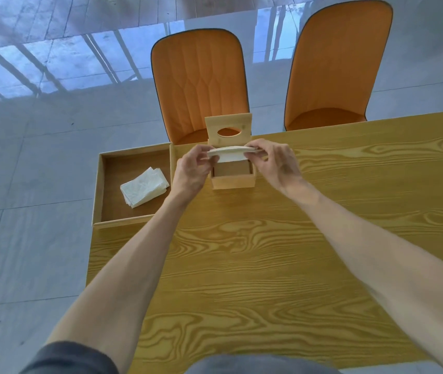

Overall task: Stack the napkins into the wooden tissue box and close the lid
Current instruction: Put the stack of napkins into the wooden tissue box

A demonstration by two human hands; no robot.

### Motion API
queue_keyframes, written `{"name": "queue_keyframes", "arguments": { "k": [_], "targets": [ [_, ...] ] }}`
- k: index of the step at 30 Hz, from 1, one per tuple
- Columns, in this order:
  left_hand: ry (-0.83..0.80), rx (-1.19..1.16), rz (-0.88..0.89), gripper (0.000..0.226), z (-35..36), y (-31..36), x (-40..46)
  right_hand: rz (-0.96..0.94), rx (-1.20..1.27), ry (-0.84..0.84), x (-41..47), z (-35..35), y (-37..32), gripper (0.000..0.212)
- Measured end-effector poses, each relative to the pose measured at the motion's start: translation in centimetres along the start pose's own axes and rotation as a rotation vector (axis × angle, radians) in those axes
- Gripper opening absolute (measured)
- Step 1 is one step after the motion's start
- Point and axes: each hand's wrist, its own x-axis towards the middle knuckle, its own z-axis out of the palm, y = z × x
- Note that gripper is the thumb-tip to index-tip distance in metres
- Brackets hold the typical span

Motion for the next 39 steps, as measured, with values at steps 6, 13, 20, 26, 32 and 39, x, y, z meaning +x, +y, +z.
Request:
{"name": "queue_keyframes", "arguments": {
  "k": [6,13,20,26,32,39],
  "targets": [
    [-0.077,-0.012,-0.058,0.032,0.4,-1.9,1.3,0.064,-0.015,-0.072,0.7,1.7,1.3,0.025],
    [-0.045,0.041,-0.068,0.027,1.1,-2.2,1.3,0.114,-0.02,-0.153,0.7,2.1,2.3,0.027],
    [-0.026,0.226,-0.183,0.048,2.3,-2.4,2.4,0.217,-0.013,-0.239,1.9,2.9,2.9,0.038],
    [0.036,0.319,-0.29,0.043,3.5,-2.0,3.3,0.462,-0.078,-0.164,2.9,4.6,1.4,0.031],
    [0.193,0.316,-0.285,0.02,4.6,-1.9,3.2,0.531,-0.167,-0.077,3.4,5.4,0.4,0.02],
    [0.271,0.287,-0.254,0.021,4.1,-2.5,3.6,0.464,-0.163,0.027,3.1,6.0,0.2,0.028]
  ]
}}
